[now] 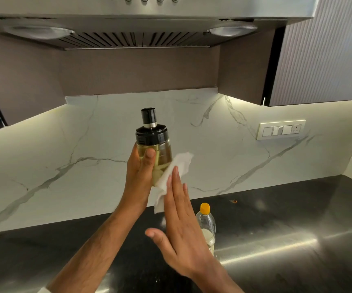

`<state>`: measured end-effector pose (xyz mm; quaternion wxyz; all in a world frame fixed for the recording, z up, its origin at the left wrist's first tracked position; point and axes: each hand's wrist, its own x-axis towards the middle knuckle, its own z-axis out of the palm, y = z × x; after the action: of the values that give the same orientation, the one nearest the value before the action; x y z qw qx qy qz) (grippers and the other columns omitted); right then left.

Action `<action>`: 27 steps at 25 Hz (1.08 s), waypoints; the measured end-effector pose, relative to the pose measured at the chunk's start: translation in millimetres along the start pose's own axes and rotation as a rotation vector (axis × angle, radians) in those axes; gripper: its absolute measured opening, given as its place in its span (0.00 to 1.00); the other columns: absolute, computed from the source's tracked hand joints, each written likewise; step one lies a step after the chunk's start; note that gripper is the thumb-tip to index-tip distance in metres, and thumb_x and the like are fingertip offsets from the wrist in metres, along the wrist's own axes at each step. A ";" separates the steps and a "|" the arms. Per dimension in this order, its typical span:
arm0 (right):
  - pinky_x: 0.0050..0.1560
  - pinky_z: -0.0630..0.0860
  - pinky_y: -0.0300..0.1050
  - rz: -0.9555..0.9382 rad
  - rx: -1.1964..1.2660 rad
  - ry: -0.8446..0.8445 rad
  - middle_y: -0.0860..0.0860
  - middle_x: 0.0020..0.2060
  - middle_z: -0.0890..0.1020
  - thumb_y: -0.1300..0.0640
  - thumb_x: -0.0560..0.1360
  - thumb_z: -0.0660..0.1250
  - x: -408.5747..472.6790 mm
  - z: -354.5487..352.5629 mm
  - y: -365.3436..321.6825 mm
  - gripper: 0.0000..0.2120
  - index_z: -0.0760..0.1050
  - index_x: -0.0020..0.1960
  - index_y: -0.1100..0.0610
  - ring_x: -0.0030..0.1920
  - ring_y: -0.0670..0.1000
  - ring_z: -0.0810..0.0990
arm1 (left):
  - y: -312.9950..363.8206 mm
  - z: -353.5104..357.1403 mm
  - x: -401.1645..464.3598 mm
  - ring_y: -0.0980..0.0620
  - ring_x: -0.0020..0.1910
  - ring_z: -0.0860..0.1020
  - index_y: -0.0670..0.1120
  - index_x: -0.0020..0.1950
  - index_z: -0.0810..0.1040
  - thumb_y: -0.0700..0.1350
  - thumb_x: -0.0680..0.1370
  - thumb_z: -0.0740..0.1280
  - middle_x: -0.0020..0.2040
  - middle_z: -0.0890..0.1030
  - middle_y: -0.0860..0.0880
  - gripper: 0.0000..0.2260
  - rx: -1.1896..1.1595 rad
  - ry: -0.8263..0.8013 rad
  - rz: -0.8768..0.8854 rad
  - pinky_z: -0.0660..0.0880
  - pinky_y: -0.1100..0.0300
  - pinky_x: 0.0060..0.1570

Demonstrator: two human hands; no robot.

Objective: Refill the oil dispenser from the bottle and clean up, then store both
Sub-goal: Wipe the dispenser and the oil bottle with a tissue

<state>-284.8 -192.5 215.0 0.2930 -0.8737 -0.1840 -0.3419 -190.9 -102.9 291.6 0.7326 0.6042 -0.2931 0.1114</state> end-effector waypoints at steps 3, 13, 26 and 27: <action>0.81 0.41 0.63 0.074 0.118 0.019 0.53 0.82 0.36 0.34 0.82 0.45 9.5 -5.9 1.2 0.41 0.36 0.82 0.60 0.83 0.55 0.39 | -2.3 1.0 -0.9 0.49 0.55 0.85 0.52 0.66 0.74 0.79 0.63 0.67 0.56 0.85 0.51 0.42 -0.010 -0.026 -0.016 0.82 0.58 0.49; 0.81 0.50 0.64 0.040 0.173 0.002 0.52 0.83 0.39 0.40 0.83 0.53 -1.0 -2.9 0.0 0.40 0.39 0.82 0.61 0.83 0.55 0.42 | -2.7 -1.5 -0.1 0.47 0.52 0.85 0.44 0.68 0.74 0.78 0.64 0.67 0.54 0.85 0.46 0.45 -0.035 -0.002 -0.033 0.82 0.57 0.47; 0.63 0.79 0.55 0.597 1.193 0.464 0.59 0.53 0.85 0.56 0.77 0.71 24.1 0.5 2.5 0.12 0.81 0.59 0.60 0.57 0.59 0.84 | -4.9 10.0 -5.2 0.47 0.43 0.86 0.47 0.63 0.77 0.77 0.62 0.71 0.47 0.86 0.46 0.42 -0.157 0.006 -0.090 0.82 0.55 0.40; 0.60 0.81 0.52 0.609 1.279 0.470 0.60 0.54 0.85 0.56 0.76 0.71 24.4 -0.5 2.3 0.14 0.80 0.59 0.61 0.57 0.59 0.84 | -5.0 9.8 -5.3 0.46 0.43 0.86 0.46 0.63 0.76 0.77 0.62 0.71 0.47 0.86 0.46 0.42 -0.151 0.007 -0.086 0.82 0.54 0.40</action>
<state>-266.8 -191.6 231.6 0.8576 -0.4487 -0.0295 -0.2497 -195.4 -112.4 285.5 0.7813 0.5588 -0.2716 0.0594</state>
